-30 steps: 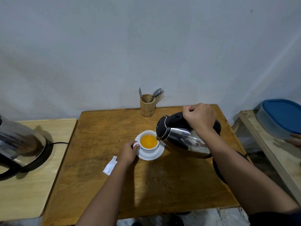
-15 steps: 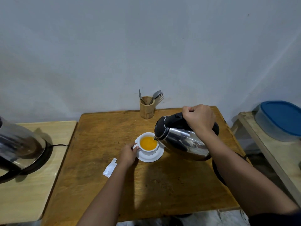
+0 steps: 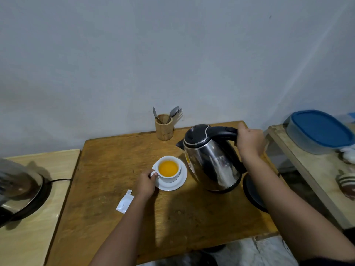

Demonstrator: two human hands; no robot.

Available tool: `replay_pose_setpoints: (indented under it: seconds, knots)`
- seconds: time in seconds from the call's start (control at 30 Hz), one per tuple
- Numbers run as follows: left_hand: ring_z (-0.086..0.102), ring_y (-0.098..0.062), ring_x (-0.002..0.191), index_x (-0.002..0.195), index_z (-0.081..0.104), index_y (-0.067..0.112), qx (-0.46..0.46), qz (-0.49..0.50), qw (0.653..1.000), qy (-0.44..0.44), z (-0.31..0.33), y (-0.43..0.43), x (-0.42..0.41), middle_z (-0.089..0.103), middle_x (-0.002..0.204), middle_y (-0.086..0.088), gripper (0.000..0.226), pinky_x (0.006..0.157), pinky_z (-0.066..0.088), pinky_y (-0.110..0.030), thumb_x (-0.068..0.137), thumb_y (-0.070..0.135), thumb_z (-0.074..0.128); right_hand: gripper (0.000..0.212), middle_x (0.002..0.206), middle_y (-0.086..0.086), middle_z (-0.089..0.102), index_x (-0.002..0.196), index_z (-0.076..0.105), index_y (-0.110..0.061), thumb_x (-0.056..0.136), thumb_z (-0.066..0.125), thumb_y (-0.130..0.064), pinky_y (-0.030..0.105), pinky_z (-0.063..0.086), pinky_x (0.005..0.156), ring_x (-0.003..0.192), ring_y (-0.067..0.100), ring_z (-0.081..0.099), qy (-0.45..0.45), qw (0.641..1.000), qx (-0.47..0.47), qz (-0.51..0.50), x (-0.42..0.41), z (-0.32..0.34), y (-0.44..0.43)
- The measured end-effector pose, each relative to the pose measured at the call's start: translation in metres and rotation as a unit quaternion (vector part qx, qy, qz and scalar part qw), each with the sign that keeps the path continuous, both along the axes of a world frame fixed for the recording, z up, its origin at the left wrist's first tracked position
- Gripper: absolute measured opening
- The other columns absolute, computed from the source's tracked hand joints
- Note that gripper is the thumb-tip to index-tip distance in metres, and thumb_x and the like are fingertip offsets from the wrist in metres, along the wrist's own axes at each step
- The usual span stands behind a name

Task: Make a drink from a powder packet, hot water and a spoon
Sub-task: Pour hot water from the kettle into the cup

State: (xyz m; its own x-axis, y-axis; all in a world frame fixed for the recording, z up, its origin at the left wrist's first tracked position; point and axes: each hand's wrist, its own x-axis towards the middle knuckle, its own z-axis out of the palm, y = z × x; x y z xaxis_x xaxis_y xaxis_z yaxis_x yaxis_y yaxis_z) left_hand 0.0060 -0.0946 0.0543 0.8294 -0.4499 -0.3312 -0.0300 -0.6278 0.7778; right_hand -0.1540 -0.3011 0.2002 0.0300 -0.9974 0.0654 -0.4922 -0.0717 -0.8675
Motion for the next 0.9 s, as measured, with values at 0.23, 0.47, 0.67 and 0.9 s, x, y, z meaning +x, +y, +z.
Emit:
replay_pose_setpoints:
  seconds: [0.23,0.47,0.67,0.9]
  knots:
    - [0.056,-0.027,0.101,0.113,0.062,0.005,-0.017,0.025,1.000,-0.004,-0.005,-0.004,-0.005,0.064,0.116,-0.016,0.028,0.089,0.044,-0.040,0.095,0.019,0.045,0.034,0.067,0.014,0.062,0.054,0.057,-0.011,0.074,0.049,-0.037,0.035,0.044,0.061,0.066,0.032,0.059,-0.089,0.986,0.062,-0.126,-0.049,-0.002,-0.007]
    - [0.057,-0.032,0.105,0.112,0.060,0.003,-0.029,0.042,0.998,-0.025,-0.006,-0.005,-0.012,0.064,0.115,-0.019,0.029,0.088,0.044,-0.042,0.096,0.019,0.043,0.032,0.077,0.014,0.068,0.064,0.063,-0.010,0.071,0.050,-0.038,0.046,0.052,0.076,0.076,0.033,0.065,-0.174,0.939,0.093,-0.281,-0.102,-0.003,-0.004]
    - [0.054,-0.034,0.113,0.120,0.057,0.005,-0.021,0.063,0.997,-0.026,-0.005,-0.009,-0.019,0.059,0.124,-0.018,0.031,0.093,0.045,-0.044,0.096,0.018,0.042,0.030,0.078,0.006,0.059,0.056,0.049,-0.013,0.077,0.051,-0.035,0.040,0.046,0.070,0.074,0.026,0.056,-0.200,0.907,0.097,-0.358,-0.132,0.000,-0.002]
    - [0.057,-0.035,0.107,0.117,0.058,0.002,-0.024,0.126,0.992,-0.015,-0.003,-0.019,-0.028,0.061,0.119,-0.021,0.030,0.084,0.044,-0.040,0.095,0.014,0.043,0.030,0.064,0.001,0.055,0.055,0.047,-0.011,0.080,0.051,-0.027,0.028,0.036,0.061,0.070,0.022,0.052,-0.241,0.878,0.085,-0.404,-0.151,-0.012,-0.004]
